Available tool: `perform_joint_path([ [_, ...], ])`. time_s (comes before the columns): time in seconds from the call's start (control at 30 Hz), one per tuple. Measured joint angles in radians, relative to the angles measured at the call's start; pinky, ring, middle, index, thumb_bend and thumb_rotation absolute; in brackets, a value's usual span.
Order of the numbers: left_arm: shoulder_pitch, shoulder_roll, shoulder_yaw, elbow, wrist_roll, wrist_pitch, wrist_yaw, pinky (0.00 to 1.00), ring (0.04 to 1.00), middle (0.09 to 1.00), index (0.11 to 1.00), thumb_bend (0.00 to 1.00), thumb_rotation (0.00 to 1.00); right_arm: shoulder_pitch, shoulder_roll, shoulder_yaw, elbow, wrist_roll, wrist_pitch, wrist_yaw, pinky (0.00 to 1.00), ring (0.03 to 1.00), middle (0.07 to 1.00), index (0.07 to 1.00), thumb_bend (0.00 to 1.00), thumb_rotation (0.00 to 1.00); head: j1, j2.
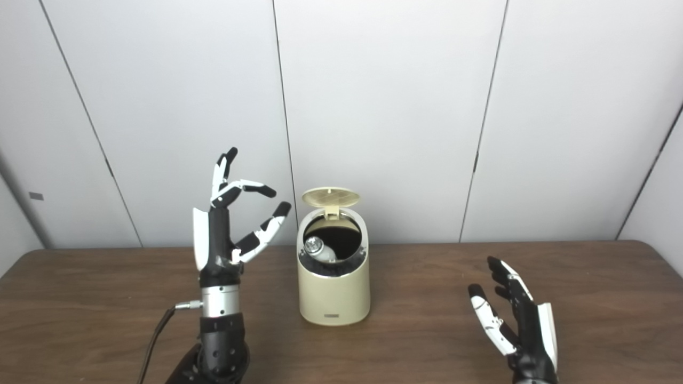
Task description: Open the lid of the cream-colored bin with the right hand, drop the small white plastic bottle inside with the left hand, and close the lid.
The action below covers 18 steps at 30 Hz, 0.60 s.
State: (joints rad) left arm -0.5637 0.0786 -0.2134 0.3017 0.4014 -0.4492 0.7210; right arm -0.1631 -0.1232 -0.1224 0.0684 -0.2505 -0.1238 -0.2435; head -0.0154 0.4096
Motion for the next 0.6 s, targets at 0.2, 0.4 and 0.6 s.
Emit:
perform_joint_path([
  [0.2, 0.064, 0.017, 0.047, -0.120, -0.062, -0.001, -0.098, 0.88, 0.933, 0.909, 0.494, 0.49, 0.07, -0.012, -0.001, 0.001, 0.013, 0.015, -0.001, 0.002, 0.83, 0.851, 0.844, 0.832, 0.25, 0.80, 0.023, -0.002],
  [0.4, 0.173, 0.074, 0.056, -0.157, -0.220, 0.000, -0.295, 0.82, 0.916, 0.935, 0.880, 0.37, 0.85, -0.045, -0.008, 0.017, 0.043, 0.001, -0.026, 0.000, 0.80, 0.841, 0.834, 0.820, 0.27, 0.82, 0.020, -0.005],
  [0.6, 0.281, 0.095, 0.106, -0.181, -0.283, 0.000, -0.413, 0.83, 0.925, 0.943, 0.928, 0.45, 0.95, -0.083, -0.036, 0.037, 0.071, -0.008, -0.066, 0.007, 0.78, 0.838, 0.841, 0.831, 0.28, 0.84, 0.034, -0.003],
])
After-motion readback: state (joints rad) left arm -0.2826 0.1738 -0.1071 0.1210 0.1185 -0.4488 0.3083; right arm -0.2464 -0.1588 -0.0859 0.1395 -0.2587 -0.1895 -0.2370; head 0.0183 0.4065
